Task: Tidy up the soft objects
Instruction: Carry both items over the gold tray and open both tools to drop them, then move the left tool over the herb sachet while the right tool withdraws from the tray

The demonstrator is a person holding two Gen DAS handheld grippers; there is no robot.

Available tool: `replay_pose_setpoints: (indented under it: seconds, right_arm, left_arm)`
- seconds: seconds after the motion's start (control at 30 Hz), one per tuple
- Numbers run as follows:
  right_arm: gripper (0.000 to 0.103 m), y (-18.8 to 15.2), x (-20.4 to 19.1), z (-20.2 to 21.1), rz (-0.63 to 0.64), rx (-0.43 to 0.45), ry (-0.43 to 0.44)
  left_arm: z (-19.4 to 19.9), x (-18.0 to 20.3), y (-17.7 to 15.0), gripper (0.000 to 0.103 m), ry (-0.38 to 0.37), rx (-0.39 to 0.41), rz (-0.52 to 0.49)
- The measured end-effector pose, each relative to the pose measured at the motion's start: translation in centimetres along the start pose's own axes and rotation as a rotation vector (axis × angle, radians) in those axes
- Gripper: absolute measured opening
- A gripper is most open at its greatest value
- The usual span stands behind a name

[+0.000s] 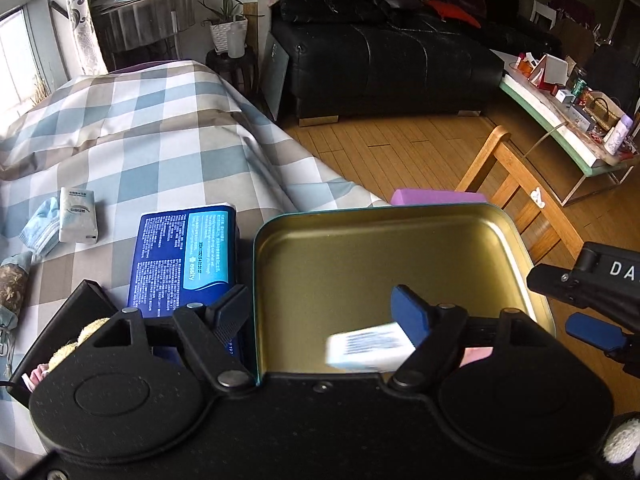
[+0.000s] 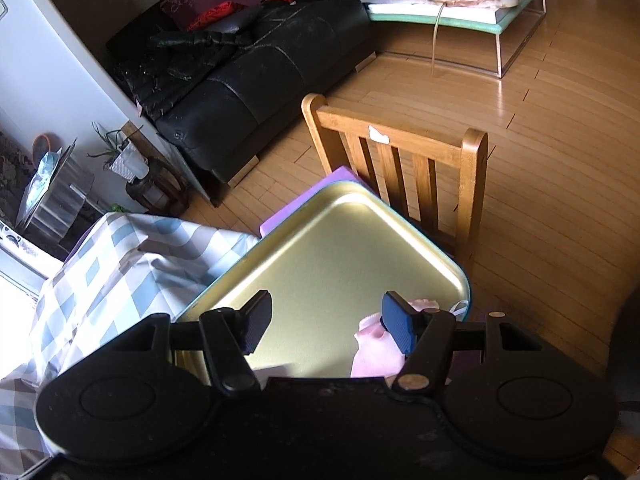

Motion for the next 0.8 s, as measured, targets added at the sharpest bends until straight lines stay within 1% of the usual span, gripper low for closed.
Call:
replay_pose_setpoints:
  seconds: [0.27,0.5,0.67,0.8]
  right_arm:
    - [0.062,-0.2,-0.4,-0.2,0.023,-0.012,0.003]
    - [0.063,-0.4,-1.0,0.3,0.053,0.001,0.002]
    - [0.064,-0.6,-1.6,0.6,0.073,0.007,0.006]
    - [0.065,-1.0,-2.7,1.1,0.1,0.008,0.023]
  left_arm:
    - [-0.4,-0.4,-0.4,0.074,0.014,-0.018,0.015]
    - [0.4,-1.3,-0.5,0.074,0.022,-0.005,0.02]
    - [1.4,-3.0,-0.6,0.075,0.044,0.012,0.045]
    - [2.5,-5.5,-1.0,0.076,0.072,0.023,0.078]
Point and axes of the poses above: each gripper's, at about its wrist camera, not at the fingertips, and z roughly against the way its jaws point, x to its right, y to its top, the point moved 9 cm from there along -z, roughly the way its jaws point, and after that the axes turned 13 degrees about -x, right-handed, at the moved point
